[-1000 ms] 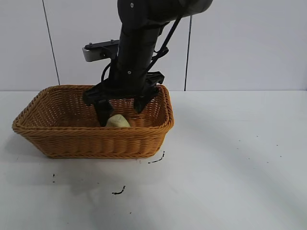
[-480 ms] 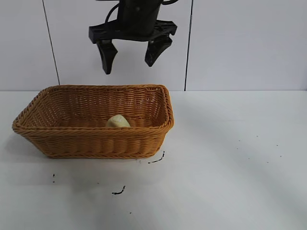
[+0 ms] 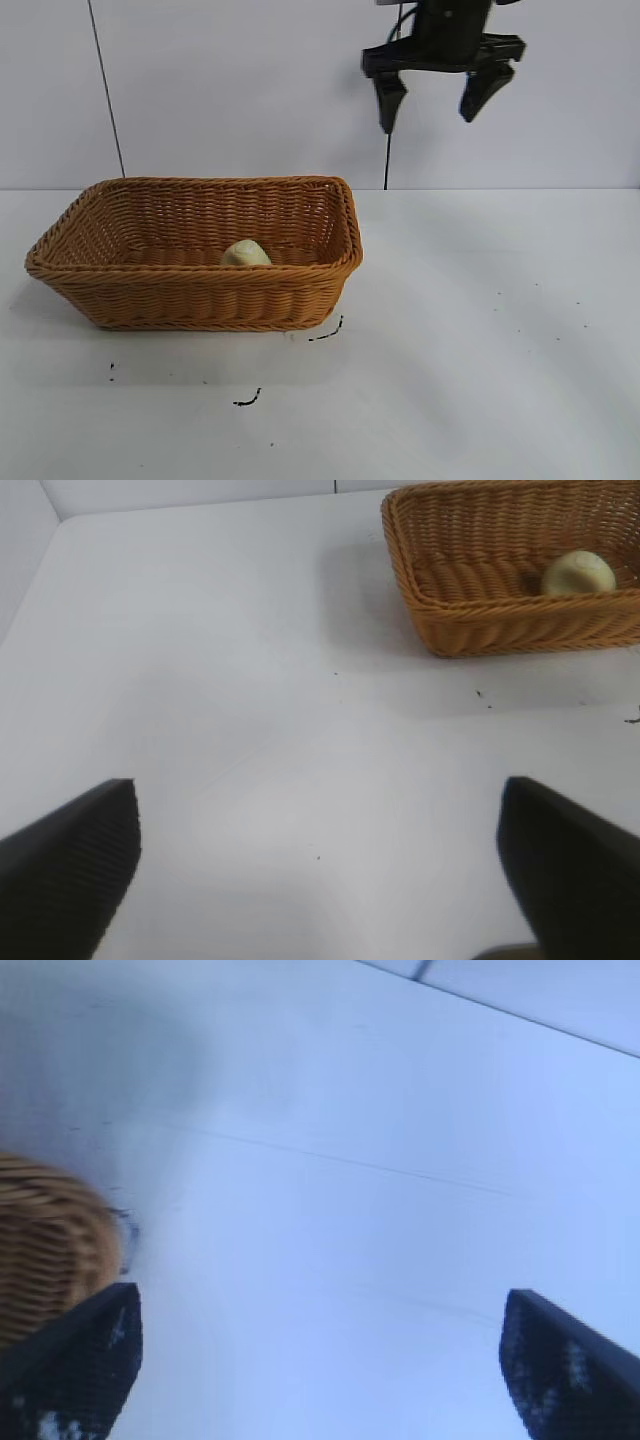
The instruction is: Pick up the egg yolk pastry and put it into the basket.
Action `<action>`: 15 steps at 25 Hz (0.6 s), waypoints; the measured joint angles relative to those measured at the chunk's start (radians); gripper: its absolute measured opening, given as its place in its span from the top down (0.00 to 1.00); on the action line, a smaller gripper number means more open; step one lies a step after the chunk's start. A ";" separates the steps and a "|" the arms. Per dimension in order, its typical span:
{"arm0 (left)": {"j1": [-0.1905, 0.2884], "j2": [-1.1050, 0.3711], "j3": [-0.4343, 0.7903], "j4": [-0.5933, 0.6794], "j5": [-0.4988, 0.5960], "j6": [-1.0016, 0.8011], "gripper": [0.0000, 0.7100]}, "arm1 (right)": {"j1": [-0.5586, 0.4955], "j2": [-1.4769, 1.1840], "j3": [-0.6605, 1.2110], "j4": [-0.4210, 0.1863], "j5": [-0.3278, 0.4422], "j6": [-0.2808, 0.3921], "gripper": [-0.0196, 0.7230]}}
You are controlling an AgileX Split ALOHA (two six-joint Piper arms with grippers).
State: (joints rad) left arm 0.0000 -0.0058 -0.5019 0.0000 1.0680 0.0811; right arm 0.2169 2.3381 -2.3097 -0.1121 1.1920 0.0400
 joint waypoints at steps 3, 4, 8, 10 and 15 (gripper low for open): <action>0.000 0.000 0.000 0.000 0.000 0.000 0.02 | -0.076 0.000 0.000 0.019 0.018 0.007 0.04; 0.000 0.000 0.000 0.000 0.000 0.000 0.02 | -0.097 0.000 0.000 0.030 0.021 0.007 0.04; 0.000 0.000 0.000 0.000 0.000 0.000 0.02 | -0.143 0.000 0.000 0.081 0.021 0.014 0.04; 0.000 0.000 0.000 0.000 0.000 0.000 0.02 | -0.146 0.000 0.000 0.089 0.021 0.015 0.04; 0.000 0.000 0.000 0.000 0.000 0.000 0.02 | -0.145 -0.018 0.033 0.123 0.021 0.015 0.04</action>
State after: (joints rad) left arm 0.0000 -0.0058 -0.5019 0.0000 1.0680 0.0811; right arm 0.0722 2.3199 -2.2770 0.0112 1.2133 0.0548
